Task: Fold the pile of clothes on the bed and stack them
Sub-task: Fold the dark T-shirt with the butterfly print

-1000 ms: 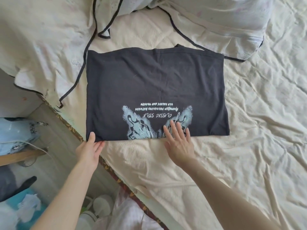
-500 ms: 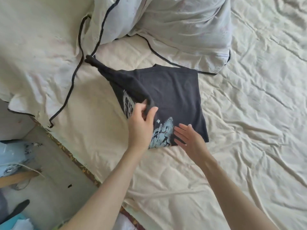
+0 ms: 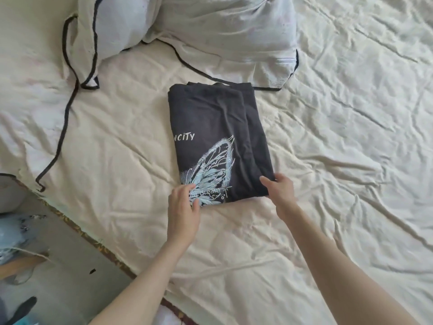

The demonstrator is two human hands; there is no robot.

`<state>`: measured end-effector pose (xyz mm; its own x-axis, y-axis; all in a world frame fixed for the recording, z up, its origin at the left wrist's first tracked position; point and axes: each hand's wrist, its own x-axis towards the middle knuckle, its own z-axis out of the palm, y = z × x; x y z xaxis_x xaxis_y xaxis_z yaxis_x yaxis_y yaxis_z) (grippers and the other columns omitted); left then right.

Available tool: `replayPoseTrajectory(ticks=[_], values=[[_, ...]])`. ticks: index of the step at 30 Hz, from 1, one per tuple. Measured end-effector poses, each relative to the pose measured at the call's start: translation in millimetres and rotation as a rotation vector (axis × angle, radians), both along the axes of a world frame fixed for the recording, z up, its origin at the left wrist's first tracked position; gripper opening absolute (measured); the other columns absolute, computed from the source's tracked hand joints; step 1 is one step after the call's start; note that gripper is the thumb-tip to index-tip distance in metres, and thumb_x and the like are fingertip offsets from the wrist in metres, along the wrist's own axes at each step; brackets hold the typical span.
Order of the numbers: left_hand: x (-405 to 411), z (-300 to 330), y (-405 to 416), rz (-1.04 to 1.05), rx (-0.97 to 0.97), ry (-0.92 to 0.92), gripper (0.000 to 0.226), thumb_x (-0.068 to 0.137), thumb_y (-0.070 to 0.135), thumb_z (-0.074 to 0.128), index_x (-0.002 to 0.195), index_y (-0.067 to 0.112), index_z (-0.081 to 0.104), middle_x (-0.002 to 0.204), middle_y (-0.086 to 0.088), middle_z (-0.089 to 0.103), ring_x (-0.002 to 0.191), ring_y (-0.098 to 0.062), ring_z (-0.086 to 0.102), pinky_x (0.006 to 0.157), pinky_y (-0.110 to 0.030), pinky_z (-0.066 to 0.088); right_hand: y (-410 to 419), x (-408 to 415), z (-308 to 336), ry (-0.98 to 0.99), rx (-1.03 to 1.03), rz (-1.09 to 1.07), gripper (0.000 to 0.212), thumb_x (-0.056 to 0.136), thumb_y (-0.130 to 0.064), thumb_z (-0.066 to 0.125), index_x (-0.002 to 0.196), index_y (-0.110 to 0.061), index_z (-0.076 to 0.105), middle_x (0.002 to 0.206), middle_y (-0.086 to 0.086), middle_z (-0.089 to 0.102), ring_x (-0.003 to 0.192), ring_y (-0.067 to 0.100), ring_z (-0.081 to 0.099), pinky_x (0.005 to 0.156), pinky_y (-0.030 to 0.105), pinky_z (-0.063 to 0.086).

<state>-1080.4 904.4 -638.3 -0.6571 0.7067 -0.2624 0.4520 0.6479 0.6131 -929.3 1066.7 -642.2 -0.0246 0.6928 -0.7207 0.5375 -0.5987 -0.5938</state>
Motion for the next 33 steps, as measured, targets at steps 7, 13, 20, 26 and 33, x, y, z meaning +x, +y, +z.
replayPoseTrajectory(ticks=[7, 13, 20, 26, 33], values=[[-20, -20, -1, 0.511, -0.081, -0.556, 0.017, 0.092, 0.012, 0.059, 0.108, 0.01, 0.053, 0.08, 0.01, 0.055, 0.071, 0.0, 0.052, 0.074, -0.02, 0.048, -4, 12, -7, -0.153, 0.116, 0.215, 0.015, 0.084, -0.018, 0.066, 0.079, -0.011, 0.053, 0.094, 0.009, 0.055, 0.079, 0.021, 0.055, 0.065, 0.028, 0.042], [-30, -27, -2, 0.534, -0.167, -0.76, 0.024, 0.093, 0.017, 0.059, 0.071, 0.01, 0.053, 0.064, 0.0, 0.045, 0.062, -0.01, 0.045, 0.071, -0.03, 0.046, 3, 17, -15, -0.039, -0.027, 0.086, 0.015, 0.091, -0.018, 0.058, 0.081, -0.009, 0.052, 0.082, 0.01, 0.05, 0.075, 0.023, 0.046, 0.066, 0.036, 0.041], [-34, -10, -11, 0.544, -0.093, -0.866, 0.026, 0.094, 0.015, 0.057, 0.069, 0.007, 0.052, 0.07, -0.002, 0.043, 0.065, -0.014, 0.055, 0.059, -0.017, 0.054, -14, 21, -6, 0.096, -0.056, -0.149, 0.011, 0.091, -0.013, 0.061, 0.084, -0.009, 0.052, 0.098, 0.013, 0.064, 0.09, 0.026, 0.062, 0.086, 0.04, 0.05], [-46, 15, -59, 0.393, -0.284, -0.898, 0.035, 0.091, 0.018, 0.06, 0.062, 0.01, 0.042, 0.064, -0.002, 0.038, 0.06, -0.011, 0.058, 0.063, -0.024, 0.056, -60, 50, 9, 0.033, -0.211, -0.014, 0.01, 0.091, -0.011, 0.061, 0.089, -0.006, 0.069, 0.09, 0.006, 0.07, 0.083, 0.015, 0.066, 0.069, 0.025, 0.053], [-32, 37, -112, 0.246, -0.461, -0.798, 0.043, 0.088, 0.025, 0.065, 0.057, 0.012, 0.038, 0.052, 0.006, 0.037, 0.057, -0.014, 0.053, 0.089, -0.048, 0.049, -123, 85, 36, 0.052, -0.333, 0.002, 0.021, 0.09, -0.016, 0.063, 0.074, -0.003, 0.068, 0.07, -0.006, 0.072, 0.07, 0.006, 0.069, 0.069, 0.025, 0.051]])
